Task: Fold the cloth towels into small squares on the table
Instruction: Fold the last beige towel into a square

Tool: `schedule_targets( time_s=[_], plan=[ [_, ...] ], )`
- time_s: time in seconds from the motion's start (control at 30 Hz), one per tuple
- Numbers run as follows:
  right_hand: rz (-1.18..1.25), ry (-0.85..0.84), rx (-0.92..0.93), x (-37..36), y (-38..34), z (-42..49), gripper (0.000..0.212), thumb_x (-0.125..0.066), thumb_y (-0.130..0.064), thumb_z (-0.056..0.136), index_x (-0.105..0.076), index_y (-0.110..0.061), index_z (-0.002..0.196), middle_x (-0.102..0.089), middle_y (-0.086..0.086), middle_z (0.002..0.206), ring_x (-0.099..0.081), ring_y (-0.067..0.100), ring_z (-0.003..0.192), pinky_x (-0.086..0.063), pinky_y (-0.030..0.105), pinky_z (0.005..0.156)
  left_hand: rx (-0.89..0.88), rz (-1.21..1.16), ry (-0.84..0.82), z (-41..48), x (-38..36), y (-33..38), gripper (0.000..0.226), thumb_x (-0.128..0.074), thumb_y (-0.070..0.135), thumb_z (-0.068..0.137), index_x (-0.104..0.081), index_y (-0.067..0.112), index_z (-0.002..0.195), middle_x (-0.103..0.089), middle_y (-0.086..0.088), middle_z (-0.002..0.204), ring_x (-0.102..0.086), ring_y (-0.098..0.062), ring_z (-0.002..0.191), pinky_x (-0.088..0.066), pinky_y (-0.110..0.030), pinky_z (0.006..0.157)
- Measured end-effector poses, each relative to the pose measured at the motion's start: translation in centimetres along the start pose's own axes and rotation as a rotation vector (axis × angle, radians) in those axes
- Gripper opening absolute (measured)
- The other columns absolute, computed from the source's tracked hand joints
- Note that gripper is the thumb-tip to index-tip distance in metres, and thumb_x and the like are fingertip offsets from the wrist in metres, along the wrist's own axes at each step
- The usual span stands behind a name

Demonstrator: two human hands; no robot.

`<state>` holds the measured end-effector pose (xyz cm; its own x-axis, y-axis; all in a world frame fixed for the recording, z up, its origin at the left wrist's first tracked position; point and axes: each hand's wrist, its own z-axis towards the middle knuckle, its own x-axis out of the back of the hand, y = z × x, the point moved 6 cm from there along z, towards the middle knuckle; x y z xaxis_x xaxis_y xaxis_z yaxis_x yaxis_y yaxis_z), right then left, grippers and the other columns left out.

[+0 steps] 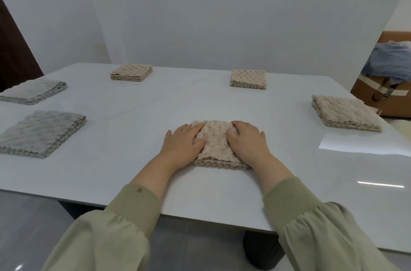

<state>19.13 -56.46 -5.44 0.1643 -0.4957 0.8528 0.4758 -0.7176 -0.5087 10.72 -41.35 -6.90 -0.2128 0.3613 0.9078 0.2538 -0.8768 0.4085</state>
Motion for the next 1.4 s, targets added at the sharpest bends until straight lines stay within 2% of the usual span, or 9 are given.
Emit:
schedule_targets(
  time_s=[0.2,0.47,0.7,0.9,1.0,1.1,1.2,1.3,1.4],
  plan=[
    [-0.01,0.063,-0.05,2.3,3.5,-1.4,0.047,-0.036,-0.036,0.091,-0.049,-0.02,0.132,-0.05,0.002,0.137,-0.04,0.025,0.128,-0.023,0.05,0.11,-0.01,-0.027,-0.031,-0.1,-1.7,4.9,0.052,-0.033,0.04,0.098,-0.021,0.035,0.148,-0.025,0.003,0.155,-0.016,-0.017,0.143,-0.001,-0.052,0.115],
    [-0.08,0.028,-0.034,4.5,6.7,-3.0,0.05,-0.037,-0.039,0.092,-0.042,-0.021,0.138,-0.046,0.004,0.141,-0.035,0.025,0.133,-0.019,0.051,0.112,-0.013,-0.027,-0.029,-1.1,-2.8,8.1,0.052,-0.034,0.039,0.097,-0.021,0.037,0.147,-0.032,0.003,0.151,-0.018,-0.019,0.142,-0.005,-0.051,0.116],
    [-0.116,-0.005,-0.029,4.7,7.4,-3.3,0.049,-0.037,-0.031,0.091,-0.038,-0.022,0.14,-0.045,0.005,0.142,-0.034,0.026,0.133,-0.019,0.051,0.112,-0.087,-0.253,0.07,-1.2,-2.4,7.7,0.066,-0.034,0.038,0.074,-0.043,0.031,0.139,-0.047,0.006,0.138,-0.038,-0.015,0.131,-0.03,-0.042,0.11],
    [0.001,-0.021,0.036,4.7,6.8,-3.5,0.05,-0.031,-0.029,0.098,-0.029,-0.022,0.147,-0.025,0.003,0.155,-0.018,0.021,0.144,-0.008,0.051,0.117,-0.124,-0.264,0.04,-1.9,-2.4,8.2,0.046,-0.042,0.029,0.095,-0.041,0.029,0.141,-0.044,0.009,0.142,-0.038,-0.011,0.13,-0.031,-0.028,0.106],
    [0.103,-0.034,0.005,4.6,7.7,-2.9,0.053,-0.036,-0.022,0.096,-0.026,-0.024,0.148,-0.024,0.004,0.154,-0.019,0.019,0.143,-0.012,0.046,0.116,-0.022,-0.511,0.174,-1.7,-1.5,7.4,0.039,-0.044,0.027,0.097,-0.049,0.024,0.135,-0.049,0.004,0.137,-0.046,-0.013,0.124,-0.035,-0.027,0.101],
    [0.589,0.169,-0.096,6.3,8.3,-3.1,0.051,-0.04,-0.021,0.096,-0.029,-0.023,0.146,-0.038,-0.003,0.133,-0.035,0.011,0.123,-0.027,0.029,0.104,0.158,-0.966,0.333,-0.8,-0.7,6.1,0.034,-0.041,0.019,0.098,-0.054,0.02,0.13,-0.052,0.001,0.135,-0.047,-0.018,0.126,-0.036,-0.034,0.107],
    [0.899,0.271,-0.221,6.5,8.8,-3.3,0.044,-0.039,-0.024,0.098,-0.037,-0.019,0.142,-0.039,-0.007,0.131,-0.036,0.009,0.122,-0.027,0.025,0.099,0.182,-1.08,0.294,0.1,-1.0,6.8,0.036,-0.042,0.029,0.099,-0.052,0.018,0.132,-0.049,0.005,0.138,-0.042,-0.009,0.129,-0.03,-0.029,0.11],
    [0.917,0.257,-0.278,5.4,8.6,-2.9,0.038,-0.038,-0.028,0.097,-0.042,-0.017,0.133,-0.041,-0.004,0.129,-0.036,0.018,0.132,-0.027,0.027,0.102,0.212,-1.167,0.167,0.6,-2.0,7.2,0.045,-0.035,0.037,0.1,-0.045,0.014,0.138,-0.044,0.003,0.144,-0.039,-0.012,0.132,-0.03,-0.025,0.101],
    [0.772,0.233,-0.247,4.9,7.6,-2.5,0.049,-0.034,-0.025,0.1,-0.029,-0.009,0.146,-0.035,0.0,0.146,-0.029,0.015,0.137,-0.02,0.018,0.094,0.233,-1.281,0.089,0.7,-2.5,7.4,0.051,-0.027,0.04,0.101,-0.038,0.012,0.142,-0.041,0.003,0.145,-0.036,-0.013,0.134,-0.028,-0.025,0.105]
  ],
)
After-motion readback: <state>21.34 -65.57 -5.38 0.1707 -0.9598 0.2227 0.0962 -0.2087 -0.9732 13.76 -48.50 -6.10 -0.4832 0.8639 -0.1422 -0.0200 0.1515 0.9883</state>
